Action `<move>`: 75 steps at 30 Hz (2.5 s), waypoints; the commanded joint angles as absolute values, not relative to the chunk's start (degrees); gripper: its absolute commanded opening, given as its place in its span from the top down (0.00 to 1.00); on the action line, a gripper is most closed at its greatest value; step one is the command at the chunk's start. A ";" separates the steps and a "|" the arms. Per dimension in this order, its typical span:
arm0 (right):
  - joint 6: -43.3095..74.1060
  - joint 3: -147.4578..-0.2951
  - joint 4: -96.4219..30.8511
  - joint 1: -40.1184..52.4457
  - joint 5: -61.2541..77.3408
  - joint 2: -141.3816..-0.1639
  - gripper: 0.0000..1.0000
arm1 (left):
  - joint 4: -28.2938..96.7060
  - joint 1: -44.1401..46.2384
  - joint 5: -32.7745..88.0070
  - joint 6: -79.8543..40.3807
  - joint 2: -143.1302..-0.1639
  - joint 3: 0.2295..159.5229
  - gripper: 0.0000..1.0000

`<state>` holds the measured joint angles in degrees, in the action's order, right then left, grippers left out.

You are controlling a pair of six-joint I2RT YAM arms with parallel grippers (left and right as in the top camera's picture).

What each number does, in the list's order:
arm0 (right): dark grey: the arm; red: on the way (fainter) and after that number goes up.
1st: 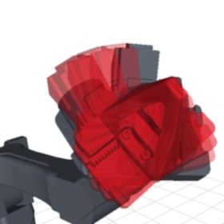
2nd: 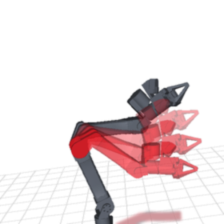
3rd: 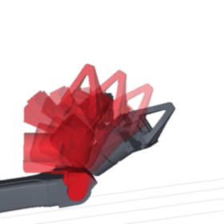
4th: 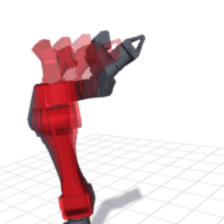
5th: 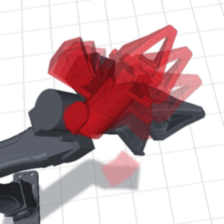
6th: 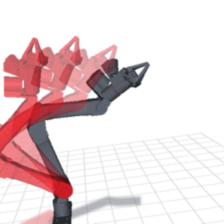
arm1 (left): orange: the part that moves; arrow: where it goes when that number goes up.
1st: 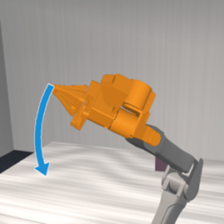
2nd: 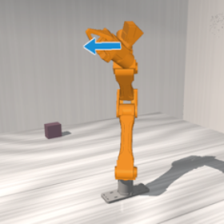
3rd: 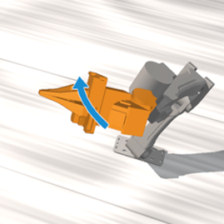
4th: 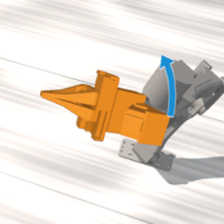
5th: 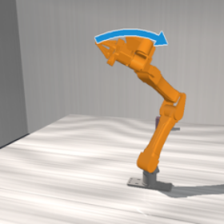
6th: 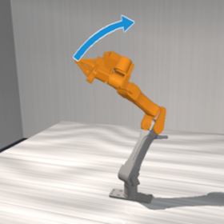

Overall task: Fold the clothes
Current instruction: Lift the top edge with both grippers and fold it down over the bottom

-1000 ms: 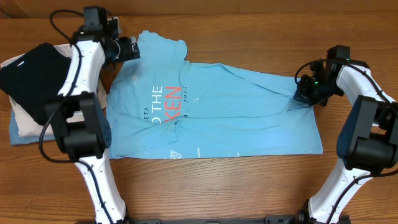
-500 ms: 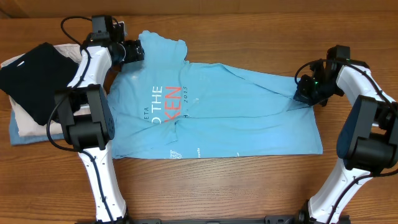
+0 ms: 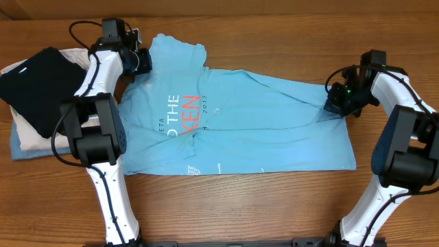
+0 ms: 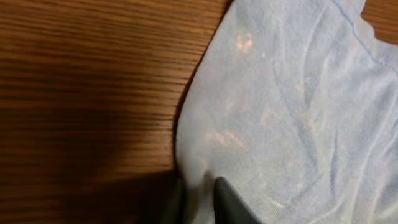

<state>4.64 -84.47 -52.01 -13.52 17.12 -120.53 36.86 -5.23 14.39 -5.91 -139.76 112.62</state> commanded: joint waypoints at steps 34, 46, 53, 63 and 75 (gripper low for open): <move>4.67 -106.94 -72.25 -14.02 10.28 -119.48 0.96 | 65.47 -4.60 10.13 -6.17 -133.95 134.93 0.96; 4.62 -112.99 -82.54 -17.78 6.42 -119.46 0.96 | 78.54 -4.60 3.09 -6.46 -130.15 134.93 0.96; 4.67 -112.99 -86.70 -20.34 6.46 -119.48 0.96 | 88.77 -4.60 -1.06 -10.04 -130.10 134.93 0.96; 4.67 -112.88 -88.73 -20.38 6.48 -119.48 0.96 | 96.84 -4.47 2.11 -12.25 -129.62 134.28 0.96; 4.43 -111.57 -89.43 -20.32 7.75 -119.48 0.96 | 96.84 -4.47 3.88 -12.23 -122.04 128.60 0.96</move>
